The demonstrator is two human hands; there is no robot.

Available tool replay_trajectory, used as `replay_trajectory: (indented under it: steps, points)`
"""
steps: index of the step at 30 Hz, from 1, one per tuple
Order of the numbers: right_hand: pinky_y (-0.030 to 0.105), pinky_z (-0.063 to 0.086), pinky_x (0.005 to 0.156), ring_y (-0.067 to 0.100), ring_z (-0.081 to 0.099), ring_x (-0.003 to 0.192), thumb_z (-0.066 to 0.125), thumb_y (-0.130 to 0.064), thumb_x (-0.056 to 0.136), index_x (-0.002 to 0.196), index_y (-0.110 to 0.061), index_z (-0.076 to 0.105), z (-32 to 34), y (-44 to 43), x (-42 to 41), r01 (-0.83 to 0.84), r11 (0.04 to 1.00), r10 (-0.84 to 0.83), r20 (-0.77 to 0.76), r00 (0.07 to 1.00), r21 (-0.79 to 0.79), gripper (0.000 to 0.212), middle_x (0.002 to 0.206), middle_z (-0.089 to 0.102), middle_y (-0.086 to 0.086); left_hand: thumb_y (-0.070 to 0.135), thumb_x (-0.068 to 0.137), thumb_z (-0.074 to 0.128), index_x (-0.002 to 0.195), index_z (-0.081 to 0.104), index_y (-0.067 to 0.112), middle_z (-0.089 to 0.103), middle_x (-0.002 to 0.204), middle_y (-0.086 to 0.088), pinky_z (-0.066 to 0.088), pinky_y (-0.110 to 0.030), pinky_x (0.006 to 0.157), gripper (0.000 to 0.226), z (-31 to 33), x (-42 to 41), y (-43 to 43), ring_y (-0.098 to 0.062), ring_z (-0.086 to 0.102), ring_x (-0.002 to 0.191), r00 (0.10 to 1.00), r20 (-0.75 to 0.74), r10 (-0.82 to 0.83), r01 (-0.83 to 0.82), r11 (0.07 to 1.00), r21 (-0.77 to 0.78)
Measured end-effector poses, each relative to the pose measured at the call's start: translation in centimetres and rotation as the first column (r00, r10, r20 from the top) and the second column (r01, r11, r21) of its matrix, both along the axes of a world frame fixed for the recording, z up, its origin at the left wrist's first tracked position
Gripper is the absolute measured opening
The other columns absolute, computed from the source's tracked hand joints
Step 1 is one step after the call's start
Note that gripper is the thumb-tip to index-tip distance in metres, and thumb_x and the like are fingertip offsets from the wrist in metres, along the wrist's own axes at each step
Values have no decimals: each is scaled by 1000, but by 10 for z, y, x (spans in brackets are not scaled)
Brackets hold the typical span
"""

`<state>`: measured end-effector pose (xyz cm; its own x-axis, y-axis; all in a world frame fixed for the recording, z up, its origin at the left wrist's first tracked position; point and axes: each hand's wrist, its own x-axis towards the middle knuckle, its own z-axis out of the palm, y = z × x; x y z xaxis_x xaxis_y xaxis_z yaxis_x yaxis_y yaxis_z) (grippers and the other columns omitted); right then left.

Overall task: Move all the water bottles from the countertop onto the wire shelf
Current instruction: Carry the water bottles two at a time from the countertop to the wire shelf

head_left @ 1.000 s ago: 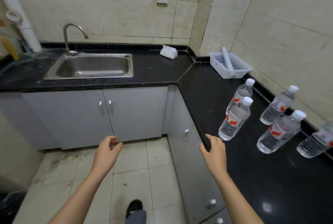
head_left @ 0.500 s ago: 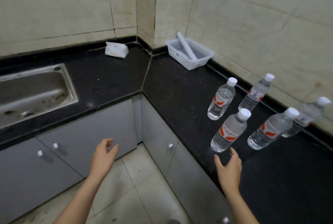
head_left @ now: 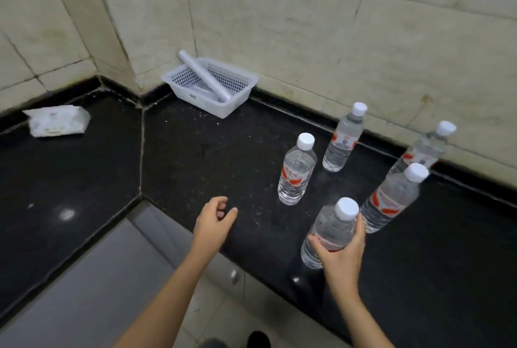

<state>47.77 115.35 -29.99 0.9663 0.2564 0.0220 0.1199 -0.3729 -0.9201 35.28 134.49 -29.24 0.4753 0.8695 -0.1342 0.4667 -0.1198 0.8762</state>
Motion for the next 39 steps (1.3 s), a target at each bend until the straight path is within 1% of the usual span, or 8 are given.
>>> replay_trajectory:
  steps: [3,7,12,16,24,32,36,39]
  points:
    - [32,31,106,20,39,128,82,-36,41,139,-18,30,-2,3,-7,52,998,-50,-60,997,46,112,139,41,6,16,84,62,113,56,7,55,102,-5,46,-37,88,31,0,38,9,-18,51,89,992,49,-116,118,992,-37]
    - [24,34,95,14,49,114,81,-21,48,121,-36,32,2,10,-13,168,983,-158,-129,979,75,90,122,48,-4,19,80,68,126,47,11,53,115,-6,42,-31,88,51,-4,82,24,-17,50,99,943,118,-310,321,943,-84]
    - [19,42,85,-7,59,93,81,-24,49,106,-45,40,4,24,-16,269,960,-253,-175,951,75,74,108,56,-21,18,67,80,141,25,17,39,136,-8,35,-35,105,92,-5,124,54,-18,41,124,767,105,-633,639,768,-37]
    - [33,47,91,9,61,97,73,-41,40,106,-45,40,6,45,-19,411,911,-399,-171,901,40,74,106,59,-15,21,62,83,143,22,20,37,140,-8,34,-40,108,101,-1,146,73,-20,39,126,631,96,-770,774,633,-6]
    - [28,45,87,14,59,96,78,-30,49,114,-36,36,16,68,-36,602,797,-599,-183,780,-47,78,97,57,-19,23,55,85,135,33,27,48,133,-1,35,-42,106,95,-7,178,78,-20,43,125,423,168,-890,904,428,-9]
    - [21,41,81,11,57,93,80,-16,64,114,-36,36,20,73,-51,688,721,-690,-180,701,-85,69,105,58,-8,21,55,85,118,46,13,55,120,-12,42,-44,94,74,-6,173,58,-32,46,116,569,136,-811,810,582,79]
    - [8,40,68,5,56,86,79,-15,64,116,-32,39,24,76,-60,708,701,-710,-186,679,-88,67,98,56,-12,17,54,86,114,49,8,54,118,-13,40,-44,95,71,-3,152,57,-33,45,113,478,115,-871,861,490,134]
    - [14,40,74,9,55,88,78,-16,65,118,-29,41,27,69,-69,740,666,-743,-171,647,-92,66,99,55,-11,15,52,86,109,51,9,52,110,-6,42,-38,89,67,-3,136,49,-27,50,106,384,135,-913,907,401,130]
